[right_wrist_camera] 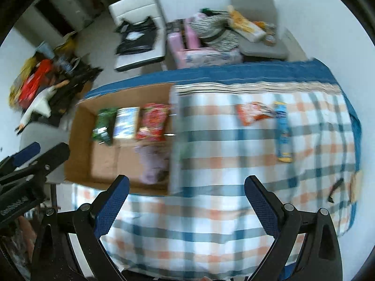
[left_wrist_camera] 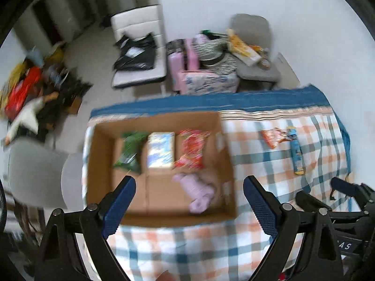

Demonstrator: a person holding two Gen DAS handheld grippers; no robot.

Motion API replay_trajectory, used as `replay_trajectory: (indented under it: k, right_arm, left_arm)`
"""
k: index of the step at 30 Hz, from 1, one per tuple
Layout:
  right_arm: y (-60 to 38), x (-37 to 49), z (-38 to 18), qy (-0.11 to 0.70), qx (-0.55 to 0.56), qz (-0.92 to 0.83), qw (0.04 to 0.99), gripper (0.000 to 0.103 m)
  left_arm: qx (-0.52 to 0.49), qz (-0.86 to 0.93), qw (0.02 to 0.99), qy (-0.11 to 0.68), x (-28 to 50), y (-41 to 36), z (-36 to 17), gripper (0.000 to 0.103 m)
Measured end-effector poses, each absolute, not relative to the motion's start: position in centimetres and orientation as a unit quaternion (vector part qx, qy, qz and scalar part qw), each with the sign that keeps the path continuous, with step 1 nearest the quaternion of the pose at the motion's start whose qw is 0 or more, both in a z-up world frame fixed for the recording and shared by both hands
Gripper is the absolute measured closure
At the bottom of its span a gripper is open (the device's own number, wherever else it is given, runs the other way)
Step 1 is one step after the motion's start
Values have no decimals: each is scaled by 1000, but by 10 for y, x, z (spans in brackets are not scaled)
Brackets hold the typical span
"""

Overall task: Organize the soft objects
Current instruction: 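Grasp the orange panda bag with the left tool while the right tool grasps the blue drink pouch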

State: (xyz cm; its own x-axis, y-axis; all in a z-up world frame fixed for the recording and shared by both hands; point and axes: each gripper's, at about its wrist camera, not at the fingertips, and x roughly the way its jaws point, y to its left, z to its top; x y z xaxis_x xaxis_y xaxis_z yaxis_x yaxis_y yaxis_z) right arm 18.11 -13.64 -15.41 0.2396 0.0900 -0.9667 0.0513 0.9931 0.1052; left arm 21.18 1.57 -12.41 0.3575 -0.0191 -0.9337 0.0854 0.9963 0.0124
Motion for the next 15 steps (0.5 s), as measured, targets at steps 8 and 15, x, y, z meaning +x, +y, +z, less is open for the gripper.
replay_trajectory:
  k: [8, 15]
  right_arm:
    - [-288, 219, -213, 644, 107, -71, 754, 3]
    - [-359, 259, -309, 688, 168, -61, 704, 3]
  left_arm:
    - [147, -106, 772, 609, 304, -136, -201, 9]
    - [220, -137, 707, 658, 350, -217, -297, 9]
